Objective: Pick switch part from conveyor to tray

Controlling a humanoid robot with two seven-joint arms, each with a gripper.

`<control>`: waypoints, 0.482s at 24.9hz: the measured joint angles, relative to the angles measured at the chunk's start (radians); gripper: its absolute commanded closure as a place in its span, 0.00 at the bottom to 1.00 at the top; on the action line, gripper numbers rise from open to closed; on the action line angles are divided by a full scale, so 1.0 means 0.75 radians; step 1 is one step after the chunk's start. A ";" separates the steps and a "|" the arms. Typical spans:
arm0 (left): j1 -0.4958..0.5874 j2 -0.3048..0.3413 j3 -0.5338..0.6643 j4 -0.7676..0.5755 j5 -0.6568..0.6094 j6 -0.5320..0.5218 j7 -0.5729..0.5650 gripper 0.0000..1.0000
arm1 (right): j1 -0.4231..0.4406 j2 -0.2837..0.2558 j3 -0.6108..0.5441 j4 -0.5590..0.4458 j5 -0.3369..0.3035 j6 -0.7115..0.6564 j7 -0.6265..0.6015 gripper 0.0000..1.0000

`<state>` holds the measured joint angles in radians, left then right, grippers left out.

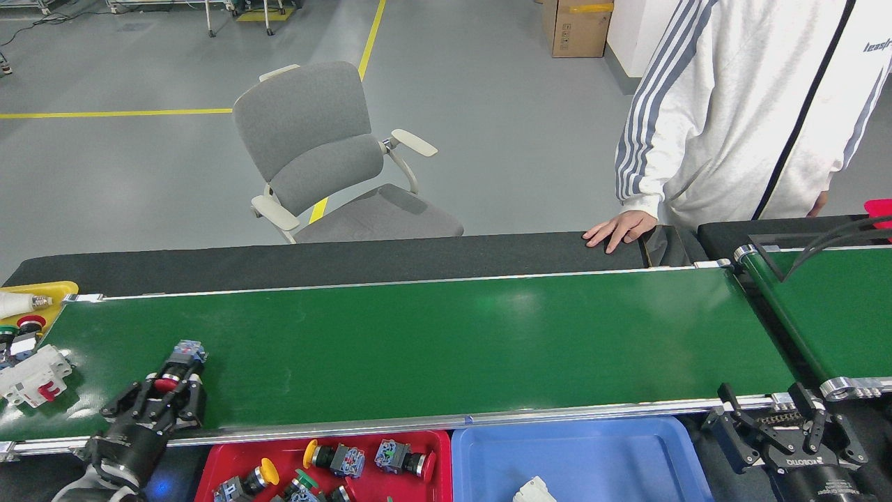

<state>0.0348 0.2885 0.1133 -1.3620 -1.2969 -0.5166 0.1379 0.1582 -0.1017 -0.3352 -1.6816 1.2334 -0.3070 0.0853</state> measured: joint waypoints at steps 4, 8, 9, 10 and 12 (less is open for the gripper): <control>0.284 -0.106 -0.003 -0.350 0.005 -0.178 0.001 0.00 | 0.003 0.002 0.023 0.000 0.004 -0.001 0.007 0.03; 0.376 -0.201 -0.019 -0.423 0.005 -0.216 0.002 0.00 | 0.023 0.030 0.084 -0.002 0.041 0.001 0.006 0.07; 0.376 -0.203 -0.019 -0.426 0.005 -0.218 0.002 0.00 | 0.028 0.050 0.094 -0.008 0.065 0.018 0.003 0.07; 0.376 -0.204 -0.013 -0.428 0.005 -0.224 0.002 0.00 | 0.031 0.074 0.099 -0.017 0.091 0.029 -0.003 0.07; 0.374 -0.216 0.044 -0.429 0.005 -0.177 0.002 0.00 | 0.048 0.101 0.106 -0.026 0.128 0.042 -0.030 0.07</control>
<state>0.3153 0.1262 0.1460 -1.6840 -1.2933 -0.6494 0.1392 0.1940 -0.0259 -0.2561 -1.7014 1.3294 -0.2754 0.0631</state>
